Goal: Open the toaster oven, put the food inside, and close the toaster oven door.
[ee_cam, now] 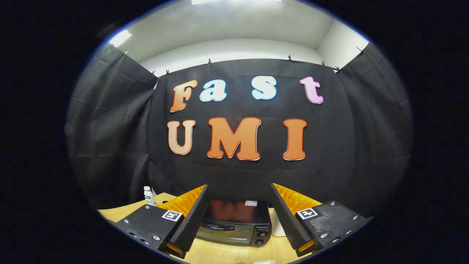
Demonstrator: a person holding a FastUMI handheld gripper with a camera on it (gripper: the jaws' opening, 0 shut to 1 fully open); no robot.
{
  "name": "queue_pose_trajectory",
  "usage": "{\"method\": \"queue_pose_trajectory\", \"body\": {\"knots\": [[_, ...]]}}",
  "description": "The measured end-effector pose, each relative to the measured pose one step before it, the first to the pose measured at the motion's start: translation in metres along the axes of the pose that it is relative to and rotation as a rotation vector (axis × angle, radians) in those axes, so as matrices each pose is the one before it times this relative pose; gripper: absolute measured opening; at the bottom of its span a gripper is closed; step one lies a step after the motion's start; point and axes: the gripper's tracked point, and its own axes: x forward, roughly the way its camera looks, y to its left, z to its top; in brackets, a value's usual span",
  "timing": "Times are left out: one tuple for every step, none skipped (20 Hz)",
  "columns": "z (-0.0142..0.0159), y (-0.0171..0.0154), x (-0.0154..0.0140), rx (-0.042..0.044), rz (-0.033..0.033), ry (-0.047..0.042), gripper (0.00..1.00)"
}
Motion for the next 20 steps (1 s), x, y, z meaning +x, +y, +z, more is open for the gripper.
{"method": "queue_pose_trajectory", "body": {"knots": [[0.01117, -0.00209, -0.00145, -0.01495, 0.00139, -0.01969, 0.98], [0.00758, -0.00301, -0.00328, -0.01412, -0.00193, -0.01115, 0.98], [0.00629, -0.00046, -0.00264, -0.00561, 0.00295, -0.00696, 0.98], [0.00732, 0.00208, -0.00368, 0.00562, 0.00926, -0.00655, 0.98], [0.00835, 0.00185, -0.00492, 0.01094, 0.01133, -0.00544, 0.98], [0.00891, 0.00018, -0.00283, 0.01209, 0.01099, -0.00977, 0.98], [0.00867, -0.00167, -0.00184, 0.00801, 0.00537, -0.01049, 0.98], [0.00845, -0.00282, -0.00236, 0.00364, -0.00088, -0.00994, 0.98], [0.00791, -0.00295, -0.00186, -0.00108, -0.00219, -0.00911, 0.98], [0.00838, -0.00074, -0.00121, -0.00455, -0.00082, -0.01104, 0.98], [0.01006, -0.00109, -0.00081, -0.00638, 0.00129, -0.01499, 0.98], [0.00948, -0.00031, -0.00018, -0.00769, 0.00176, -0.01433, 0.98], [0.00790, -0.00105, 0.00027, -0.00764, 0.00137, -0.01485, 0.98], [0.00828, -0.00043, -0.00102, -0.00468, -0.00145, -0.01437, 0.98], [0.00685, 0.00045, -0.00035, -0.00389, -0.00099, -0.01094, 0.98], [0.00511, 0.00002, -0.00035, -0.00273, 0.00121, -0.01001, 0.98], [0.00292, -0.00009, 0.00107, 0.00372, -0.00225, -0.00640, 0.98], [-0.00017, -0.00091, 0.00074, 0.00720, -0.00014, 0.00227, 0.98], [-0.00031, 0.00084, 0.00031, 0.01046, 0.00619, 0.00783, 0.97], [-0.00100, 0.00239, 0.00096, 0.01229, 0.01139, 0.00791, 0.97]]}}
